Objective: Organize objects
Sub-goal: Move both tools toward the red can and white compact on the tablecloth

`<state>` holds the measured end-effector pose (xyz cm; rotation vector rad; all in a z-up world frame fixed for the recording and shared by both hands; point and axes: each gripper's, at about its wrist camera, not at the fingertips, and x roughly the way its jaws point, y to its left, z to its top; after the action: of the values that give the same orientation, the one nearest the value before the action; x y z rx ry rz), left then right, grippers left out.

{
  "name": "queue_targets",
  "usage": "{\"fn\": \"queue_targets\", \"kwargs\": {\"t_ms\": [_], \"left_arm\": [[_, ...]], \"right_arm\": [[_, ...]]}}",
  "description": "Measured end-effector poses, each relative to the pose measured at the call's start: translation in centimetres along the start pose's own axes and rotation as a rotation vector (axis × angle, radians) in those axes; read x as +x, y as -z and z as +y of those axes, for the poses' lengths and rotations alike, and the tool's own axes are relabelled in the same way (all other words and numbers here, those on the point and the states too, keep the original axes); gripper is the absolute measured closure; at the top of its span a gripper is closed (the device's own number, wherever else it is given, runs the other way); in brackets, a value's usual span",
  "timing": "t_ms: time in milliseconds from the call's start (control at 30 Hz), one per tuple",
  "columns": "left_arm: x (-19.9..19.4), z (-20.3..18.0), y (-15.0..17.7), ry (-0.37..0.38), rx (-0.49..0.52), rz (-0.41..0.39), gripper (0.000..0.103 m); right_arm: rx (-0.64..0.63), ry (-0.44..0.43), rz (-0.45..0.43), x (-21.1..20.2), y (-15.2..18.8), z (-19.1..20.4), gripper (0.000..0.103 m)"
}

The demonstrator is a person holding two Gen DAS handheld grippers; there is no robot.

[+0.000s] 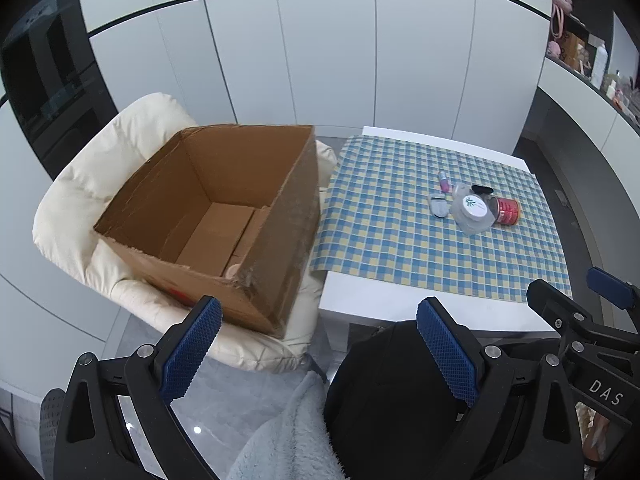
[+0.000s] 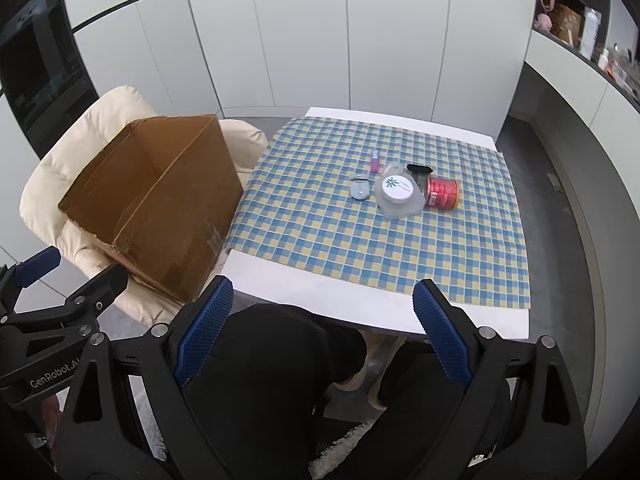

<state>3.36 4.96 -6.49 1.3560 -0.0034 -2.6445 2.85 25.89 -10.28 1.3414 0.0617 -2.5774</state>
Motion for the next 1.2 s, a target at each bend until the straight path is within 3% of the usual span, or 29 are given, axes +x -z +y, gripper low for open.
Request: {"fn": "queue_targets", "kwargs": {"t_ms": [800,1200], "left_arm": [[3.9,-6.2,-1.8,0.079,0.094,0.044,0.005],[6.8,-7.9,-2.7,0.081,0.107,0.078,0.005]], "right_arm": [[0.146,0.086,0.054,2.2,0.8,-7.3,0.010],[0.220,0.090,0.016,4.1,-0.5,-10.7,0.010]]}}
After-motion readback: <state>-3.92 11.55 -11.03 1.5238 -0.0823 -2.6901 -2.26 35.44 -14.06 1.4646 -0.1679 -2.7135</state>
